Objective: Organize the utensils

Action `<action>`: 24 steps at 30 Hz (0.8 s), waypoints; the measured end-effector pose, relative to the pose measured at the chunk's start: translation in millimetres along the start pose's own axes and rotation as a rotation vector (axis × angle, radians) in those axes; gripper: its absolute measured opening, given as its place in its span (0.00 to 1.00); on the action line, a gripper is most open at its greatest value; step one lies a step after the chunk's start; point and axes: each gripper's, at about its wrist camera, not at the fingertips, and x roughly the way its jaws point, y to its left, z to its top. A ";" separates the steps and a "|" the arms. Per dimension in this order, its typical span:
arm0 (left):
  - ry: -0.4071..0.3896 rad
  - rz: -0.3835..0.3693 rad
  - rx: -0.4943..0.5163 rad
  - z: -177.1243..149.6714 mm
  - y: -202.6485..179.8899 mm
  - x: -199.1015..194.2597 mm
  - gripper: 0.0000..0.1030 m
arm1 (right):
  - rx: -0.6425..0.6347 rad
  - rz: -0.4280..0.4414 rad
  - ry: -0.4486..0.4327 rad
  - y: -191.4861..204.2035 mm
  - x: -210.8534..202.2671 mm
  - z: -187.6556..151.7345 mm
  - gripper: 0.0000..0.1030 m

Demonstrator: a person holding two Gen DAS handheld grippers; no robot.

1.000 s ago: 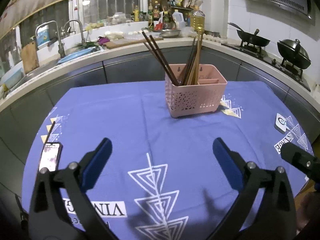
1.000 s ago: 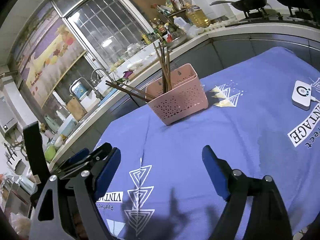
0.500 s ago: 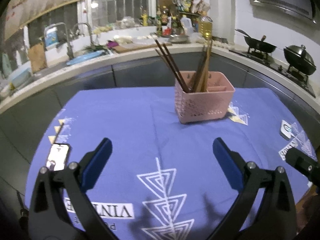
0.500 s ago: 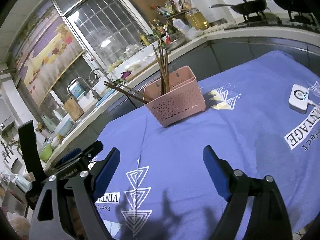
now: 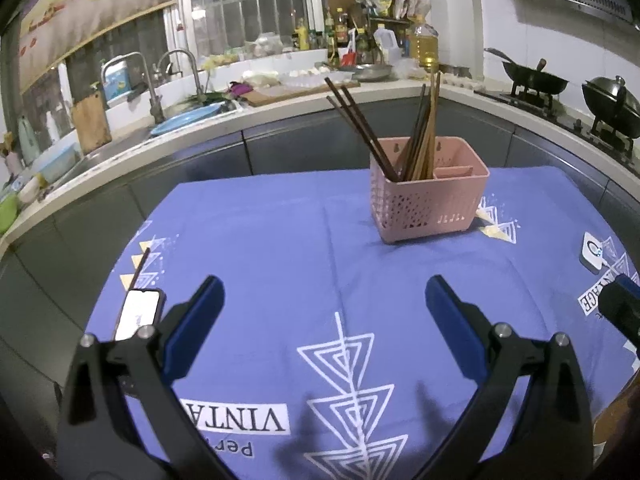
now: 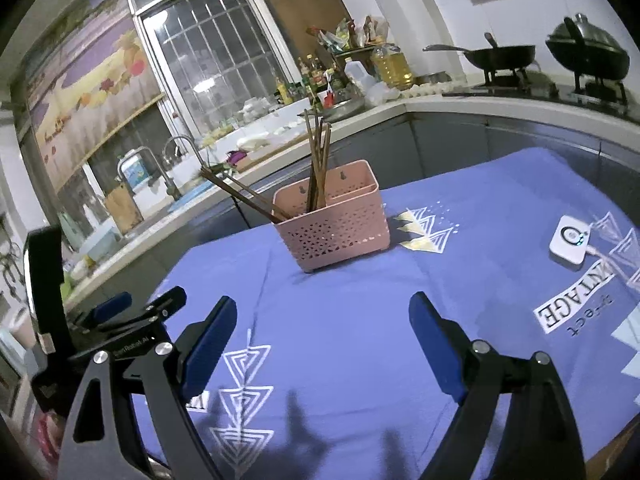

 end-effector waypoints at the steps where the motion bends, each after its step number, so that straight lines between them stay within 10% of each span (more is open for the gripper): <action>1: 0.001 0.002 0.002 0.1 0.0 0.5 0.94 | -0.008 -0.009 0.003 1.2 1.1 -0.4 0.84; 24: 0.090 -0.008 -0.004 -9.1 1.2 19.1 0.94 | -0.072 -0.156 0.066 -0.6 24.6 -8.5 0.86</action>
